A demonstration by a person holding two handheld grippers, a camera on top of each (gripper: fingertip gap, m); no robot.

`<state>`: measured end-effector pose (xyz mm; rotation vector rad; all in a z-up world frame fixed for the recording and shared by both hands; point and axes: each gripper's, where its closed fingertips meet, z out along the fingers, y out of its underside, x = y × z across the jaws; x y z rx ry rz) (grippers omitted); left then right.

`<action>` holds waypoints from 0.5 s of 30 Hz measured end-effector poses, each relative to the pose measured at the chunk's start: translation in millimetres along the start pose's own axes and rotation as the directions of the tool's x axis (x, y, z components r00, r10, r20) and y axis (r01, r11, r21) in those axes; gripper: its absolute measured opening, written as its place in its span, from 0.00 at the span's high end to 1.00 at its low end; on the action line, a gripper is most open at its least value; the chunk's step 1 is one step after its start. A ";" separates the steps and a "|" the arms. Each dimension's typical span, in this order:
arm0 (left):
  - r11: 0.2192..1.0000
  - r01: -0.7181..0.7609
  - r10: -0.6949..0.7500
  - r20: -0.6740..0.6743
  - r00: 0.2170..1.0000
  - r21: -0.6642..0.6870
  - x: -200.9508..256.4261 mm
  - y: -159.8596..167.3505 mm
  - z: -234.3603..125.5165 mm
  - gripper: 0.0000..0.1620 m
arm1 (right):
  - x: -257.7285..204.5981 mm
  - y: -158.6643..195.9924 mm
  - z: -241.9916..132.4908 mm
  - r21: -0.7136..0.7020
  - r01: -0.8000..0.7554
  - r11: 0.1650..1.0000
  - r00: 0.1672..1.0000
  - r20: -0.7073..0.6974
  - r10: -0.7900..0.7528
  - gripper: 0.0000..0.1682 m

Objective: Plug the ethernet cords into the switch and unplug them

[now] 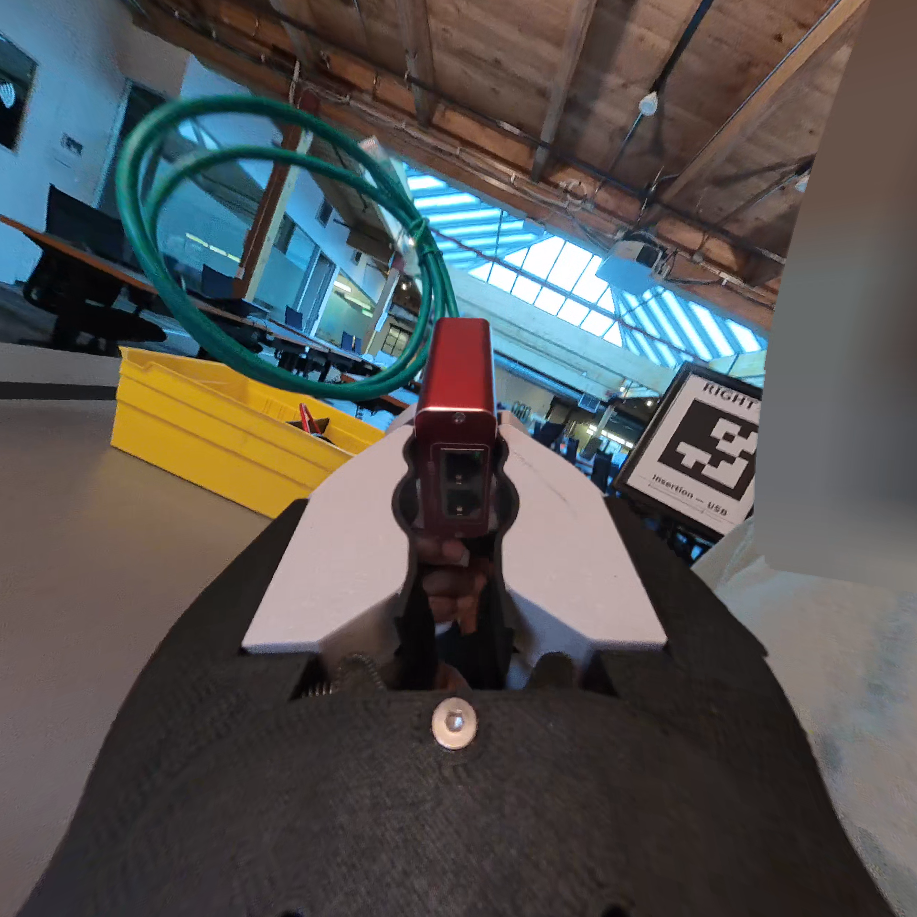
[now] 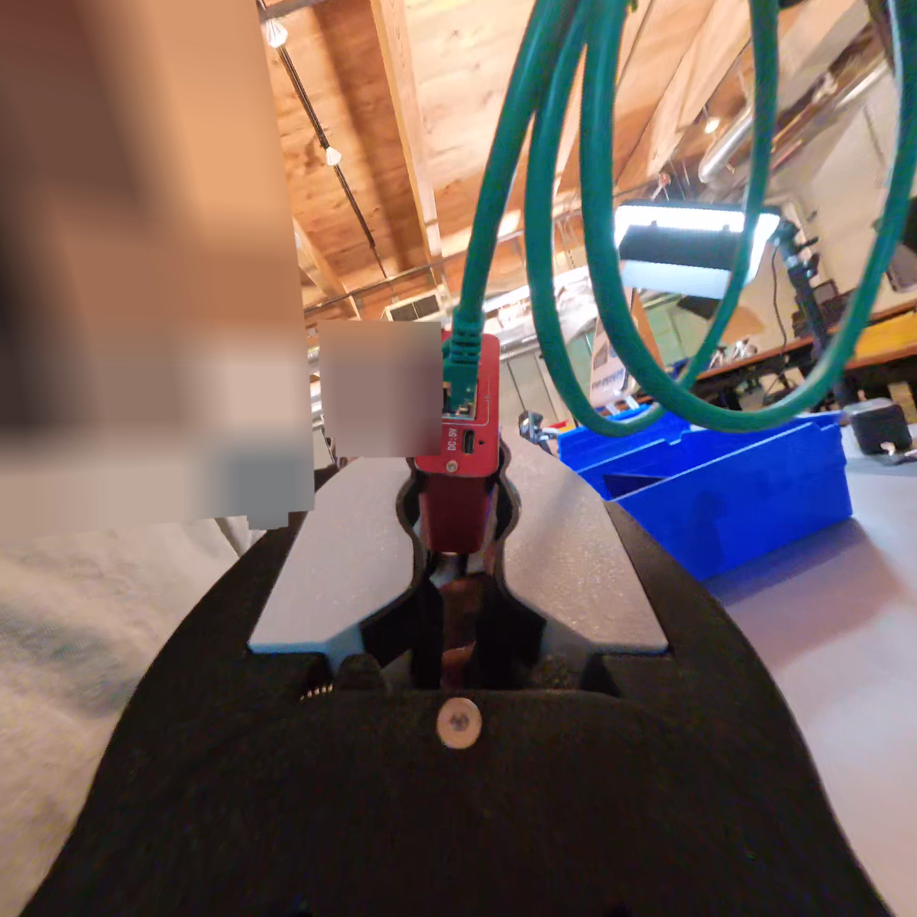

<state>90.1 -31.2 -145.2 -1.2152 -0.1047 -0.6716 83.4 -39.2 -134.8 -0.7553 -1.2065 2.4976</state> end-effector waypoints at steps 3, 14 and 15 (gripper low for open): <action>0.996 0.005 -0.006 -0.008 1.000 -0.091 -0.8 3.6 -7.2 0.84 | 0.5 10.0 -2.8 -0.139 0.018 0.990 1.000 0.002 -0.018 0.83; 0.983 -0.035 0.026 -0.051 0.998 -0.182 2.6 12.4 -10.5 0.70 | -7.6 10.4 8.2 -0.075 -0.023 0.997 0.997 0.065 0.028 0.85; 0.981 -0.048 0.036 -0.065 0.997 -0.187 4.0 15.0 -9.5 0.75 | -6.7 13.1 9.9 -0.071 -0.043 0.997 0.997 0.064 0.048 0.84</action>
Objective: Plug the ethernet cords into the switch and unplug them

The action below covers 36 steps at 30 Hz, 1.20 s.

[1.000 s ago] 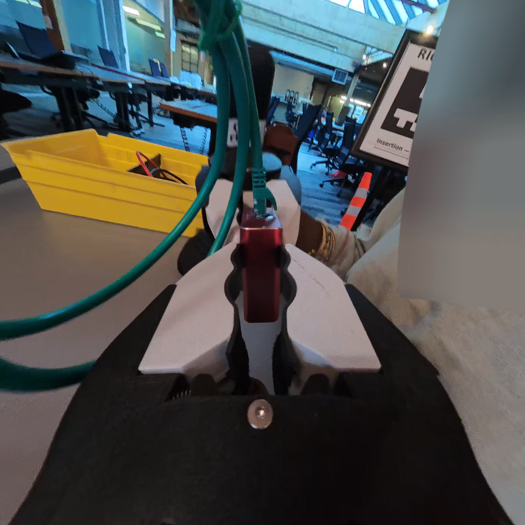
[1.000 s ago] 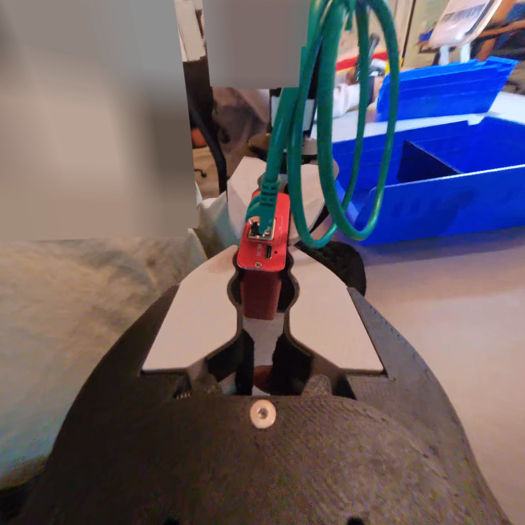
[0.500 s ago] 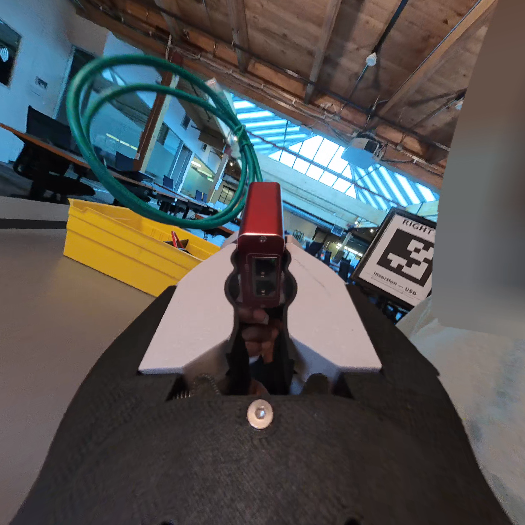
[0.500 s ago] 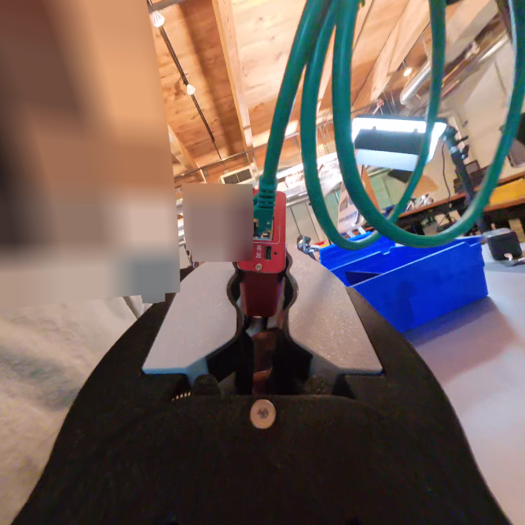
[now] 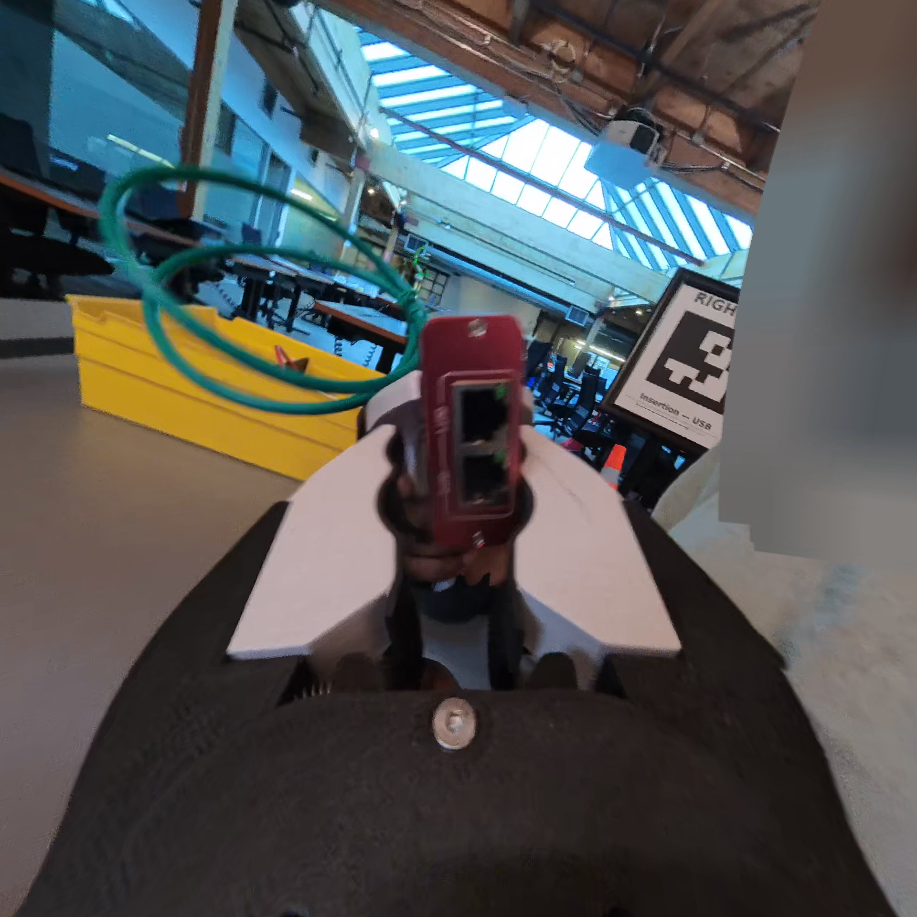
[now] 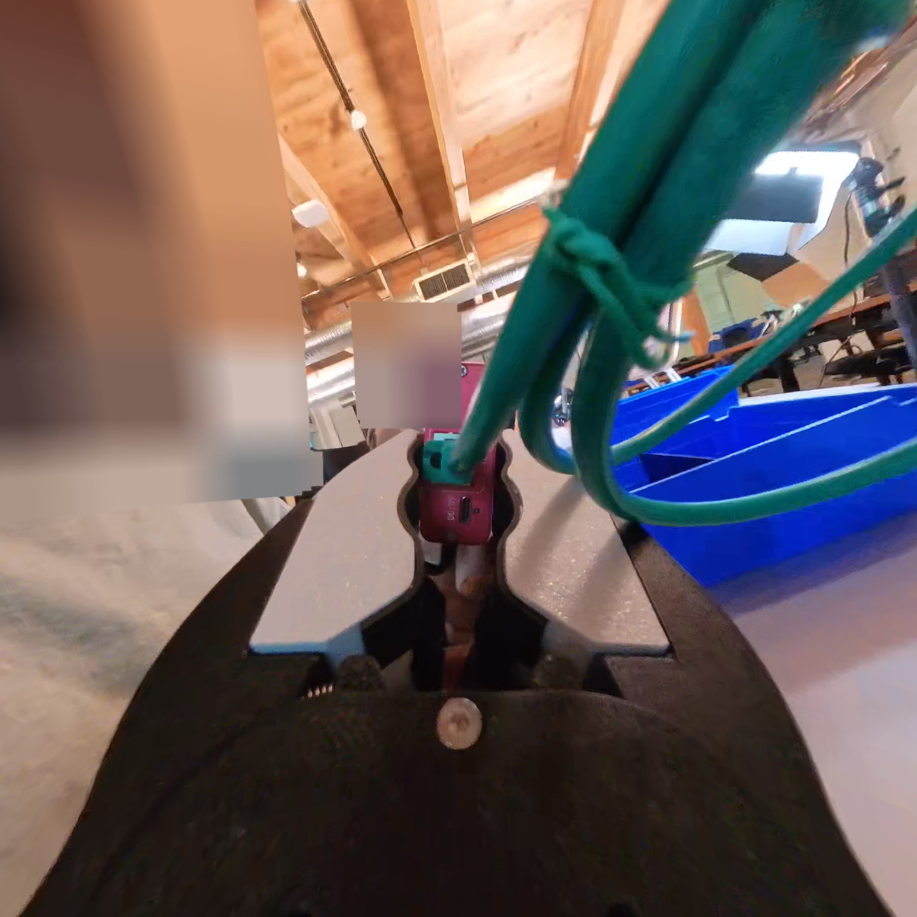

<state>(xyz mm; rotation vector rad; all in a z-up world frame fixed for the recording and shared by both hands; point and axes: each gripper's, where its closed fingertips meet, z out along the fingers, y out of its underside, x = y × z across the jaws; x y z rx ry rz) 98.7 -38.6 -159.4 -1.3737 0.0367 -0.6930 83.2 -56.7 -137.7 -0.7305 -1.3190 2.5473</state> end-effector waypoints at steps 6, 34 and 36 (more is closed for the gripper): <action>0.997 0.065 -0.063 -0.050 0.997 0.049 -1.4 -3.4 -11.2 0.83 | 1.2 5.3 -3.9 -0.118 -0.043 0.992 0.999 0.003 0.043 0.77; 0.996 -0.048 0.056 0.112 0.992 -0.072 -31.3 25.2 -15.3 0.83 | 33.9 19.9 -38.2 -0.359 0.314 0.879 0.899 -0.186 -0.397 0.90; 0.997 -0.047 0.053 0.099 0.994 -0.059 -29.0 24.0 -14.6 0.83 | 31.0 16.9 -36.5 -0.337 0.358 0.871 0.874 -0.206 -0.439 0.90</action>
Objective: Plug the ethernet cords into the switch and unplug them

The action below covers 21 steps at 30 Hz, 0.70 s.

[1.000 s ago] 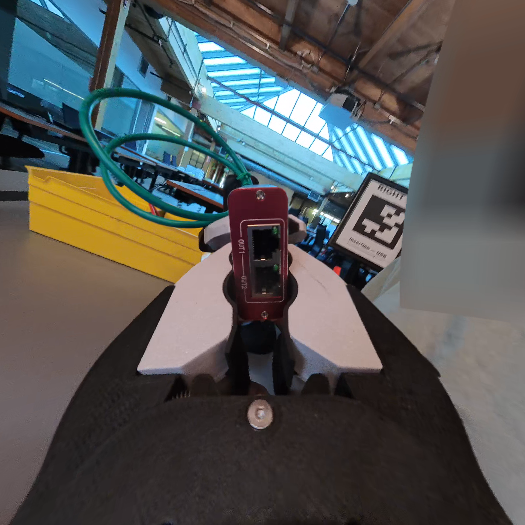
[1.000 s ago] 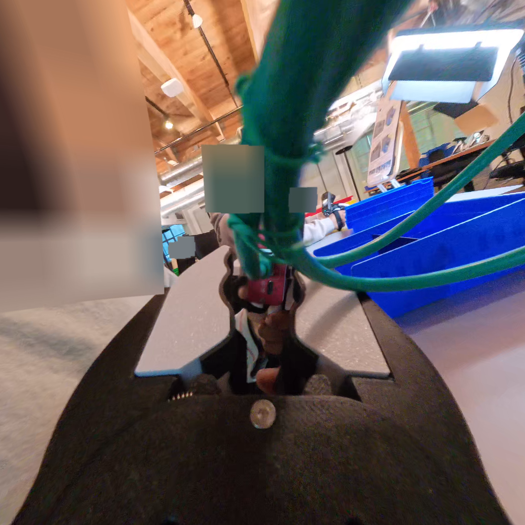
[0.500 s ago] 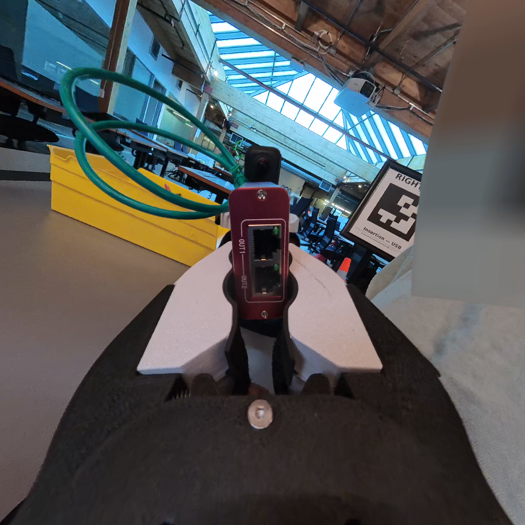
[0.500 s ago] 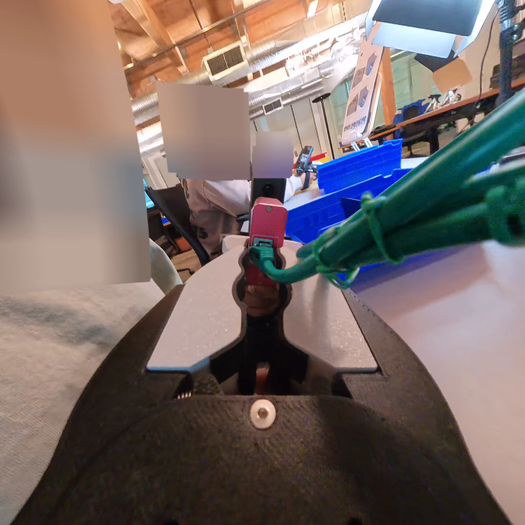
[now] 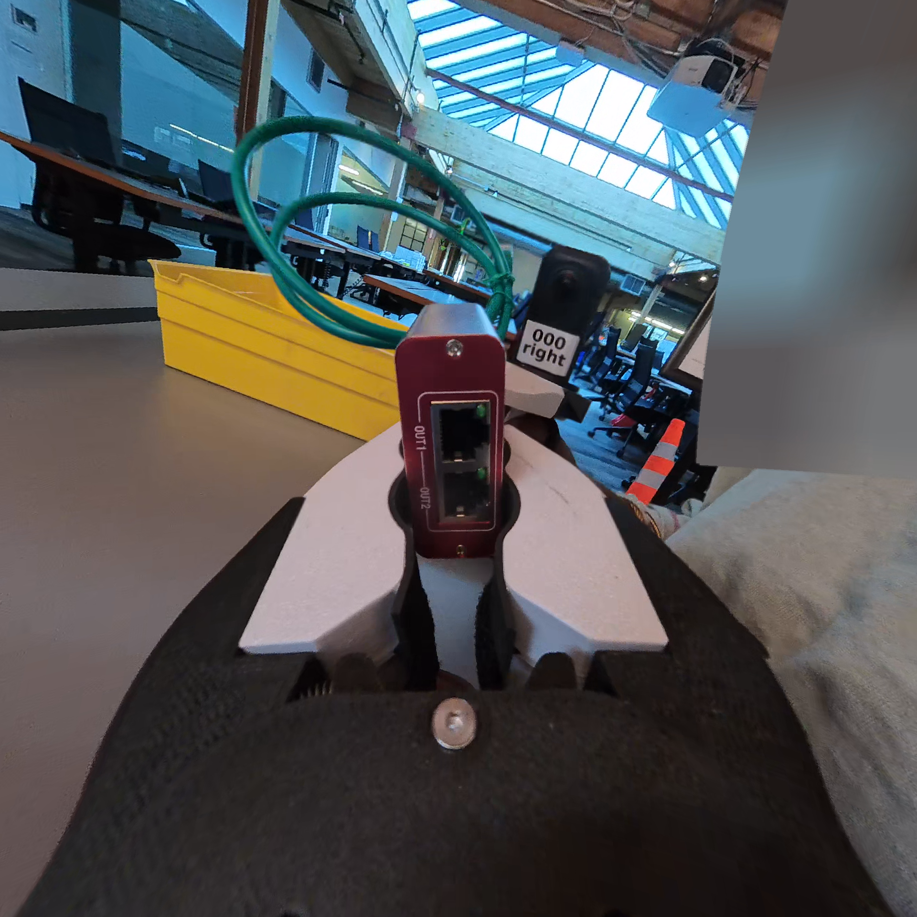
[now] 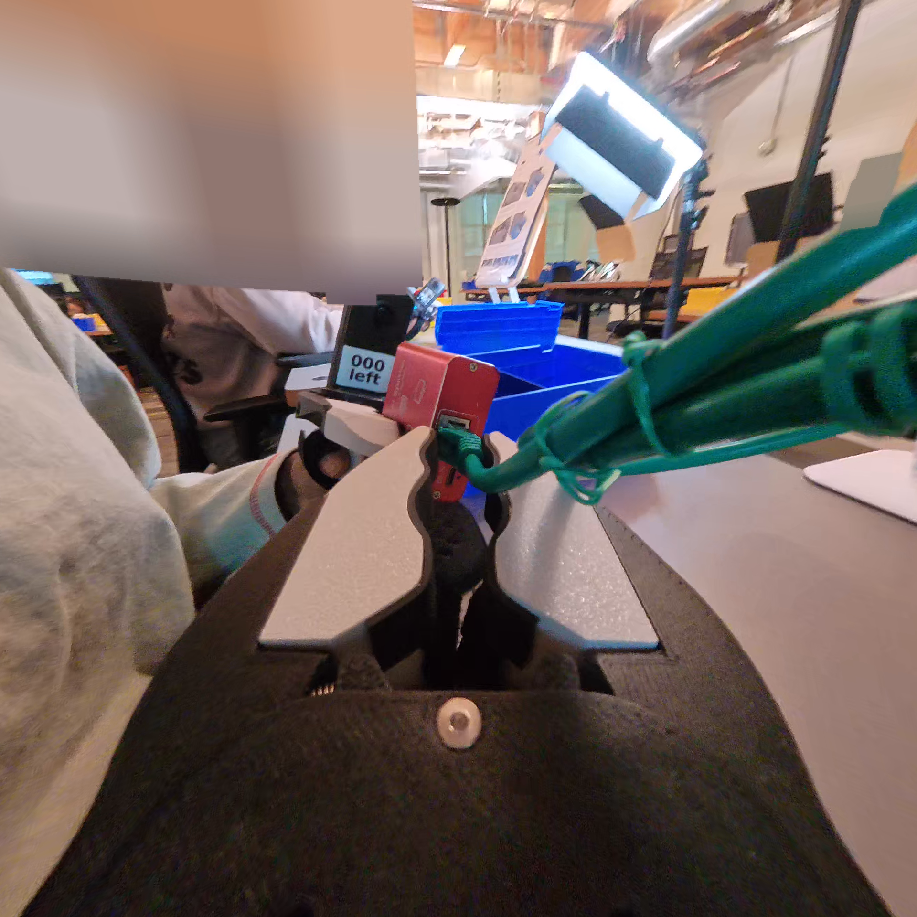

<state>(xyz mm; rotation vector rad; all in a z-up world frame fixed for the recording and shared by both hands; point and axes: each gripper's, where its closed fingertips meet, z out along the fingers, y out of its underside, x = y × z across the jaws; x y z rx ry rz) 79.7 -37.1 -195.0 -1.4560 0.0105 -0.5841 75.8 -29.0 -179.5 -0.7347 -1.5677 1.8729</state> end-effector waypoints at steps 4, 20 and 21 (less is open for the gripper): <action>0.993 0.083 -0.075 -0.095 0.993 0.078 7.6 -11.6 -2.1 0.83 | -5.8 -12.0 3.2 0.038 0.056 0.998 0.998 -0.038 -0.055 0.91; 0.986 -0.009 0.039 -0.181 0.983 0.166 29.3 -24.2 -6.4 0.83 | -27.4 -31.2 2.9 0.124 -0.006 0.992 0.997 0.075 -0.003 0.92; 0.983 -0.094 0.112 -0.111 0.988 0.156 24.4 -22.5 -6.9 0.83 | -24.8 -28.4 4.4 0.125 -0.010 0.992 0.998 0.058 0.003 0.92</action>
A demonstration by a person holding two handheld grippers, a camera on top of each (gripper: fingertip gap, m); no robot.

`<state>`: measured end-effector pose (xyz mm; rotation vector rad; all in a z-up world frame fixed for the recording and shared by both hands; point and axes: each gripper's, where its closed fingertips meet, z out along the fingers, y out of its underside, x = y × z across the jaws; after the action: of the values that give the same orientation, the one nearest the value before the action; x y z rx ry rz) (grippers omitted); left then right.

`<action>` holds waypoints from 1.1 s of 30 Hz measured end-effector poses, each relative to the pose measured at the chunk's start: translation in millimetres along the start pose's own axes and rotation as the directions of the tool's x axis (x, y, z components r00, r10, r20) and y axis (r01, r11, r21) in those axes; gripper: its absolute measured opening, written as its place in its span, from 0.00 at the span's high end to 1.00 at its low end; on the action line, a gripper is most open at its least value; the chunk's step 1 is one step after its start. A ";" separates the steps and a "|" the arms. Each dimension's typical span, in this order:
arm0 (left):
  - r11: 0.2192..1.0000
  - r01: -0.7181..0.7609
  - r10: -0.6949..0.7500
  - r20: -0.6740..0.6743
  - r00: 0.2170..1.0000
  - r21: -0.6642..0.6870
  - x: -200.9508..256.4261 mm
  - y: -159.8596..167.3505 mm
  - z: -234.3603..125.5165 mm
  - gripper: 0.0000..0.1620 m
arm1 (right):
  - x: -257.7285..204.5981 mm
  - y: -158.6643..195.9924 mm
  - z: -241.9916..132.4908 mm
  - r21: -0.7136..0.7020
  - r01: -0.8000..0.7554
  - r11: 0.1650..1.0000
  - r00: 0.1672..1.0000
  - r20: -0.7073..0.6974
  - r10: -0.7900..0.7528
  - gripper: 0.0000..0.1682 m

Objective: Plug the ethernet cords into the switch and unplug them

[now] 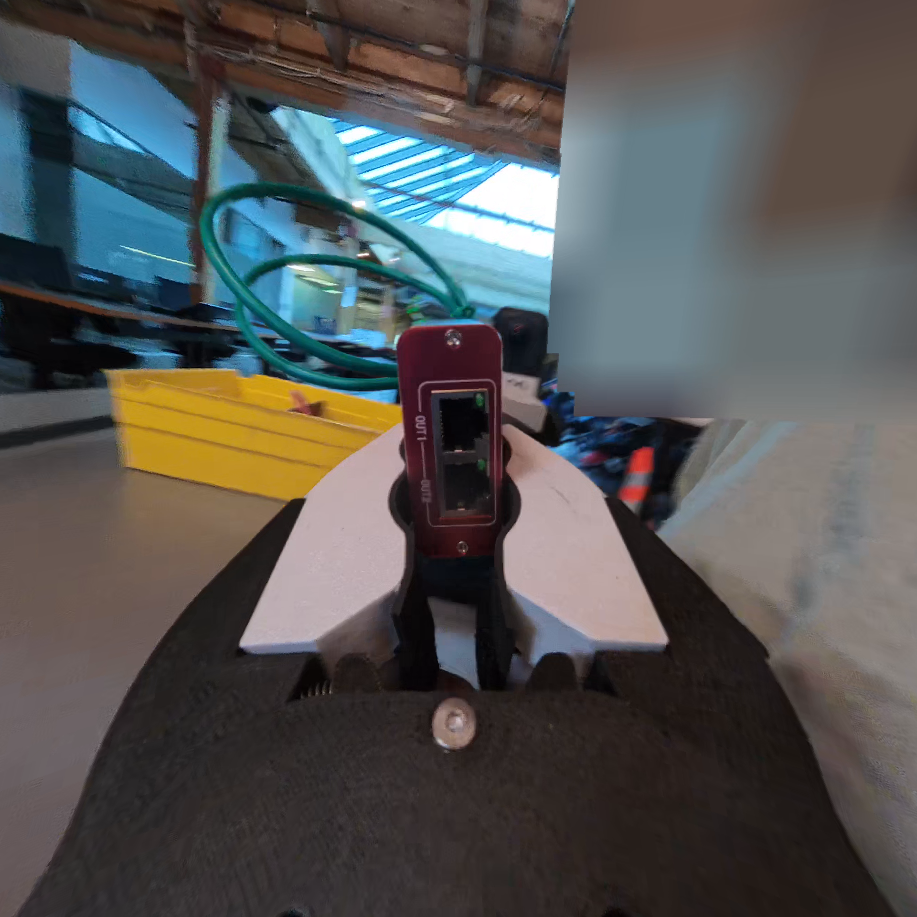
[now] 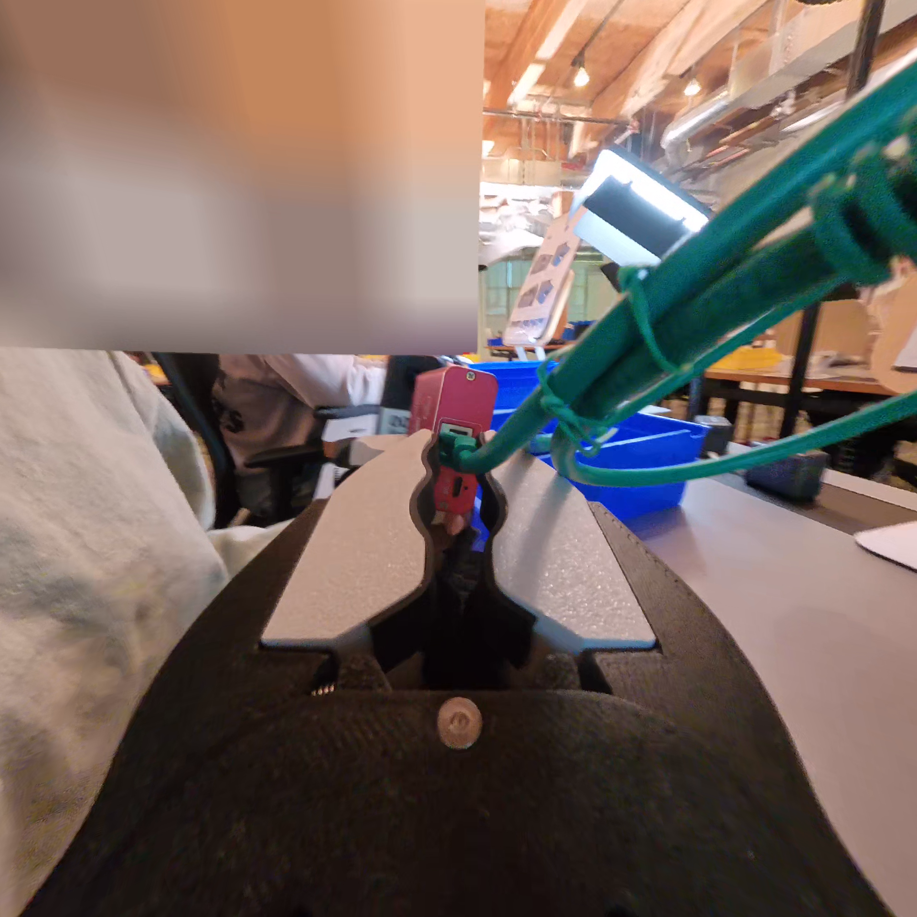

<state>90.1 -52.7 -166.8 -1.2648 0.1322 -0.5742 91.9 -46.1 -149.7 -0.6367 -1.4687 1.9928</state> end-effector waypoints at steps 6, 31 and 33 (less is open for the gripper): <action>0.994 -0.103 0.102 0.025 0.994 0.024 3.2 -4.0 -3.7 0.83 | -1.0 1.6 4.8 -0.105 0.296 0.949 0.947 -0.098 -0.306 0.90; 0.997 -0.039 0.040 -0.012 0.999 0.060 0.7 -9.0 -13.6 0.83 | 125.9 -24.0 -277.4 -0.365 -0.297 0.883 0.420 -0.880 -0.222 0.91; 0.998 -0.031 0.031 0.000 1.000 0.055 -1.7 -8.4 -13.8 0.83 | 132.3 -11.1 -285.1 -0.350 -0.367 0.862 0.396 -0.897 -0.196 0.91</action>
<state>80.3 -65.4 -163.8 -1.2068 0.1356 -0.5479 190.5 243.1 -224.2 -1.7521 -1.1453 0.8411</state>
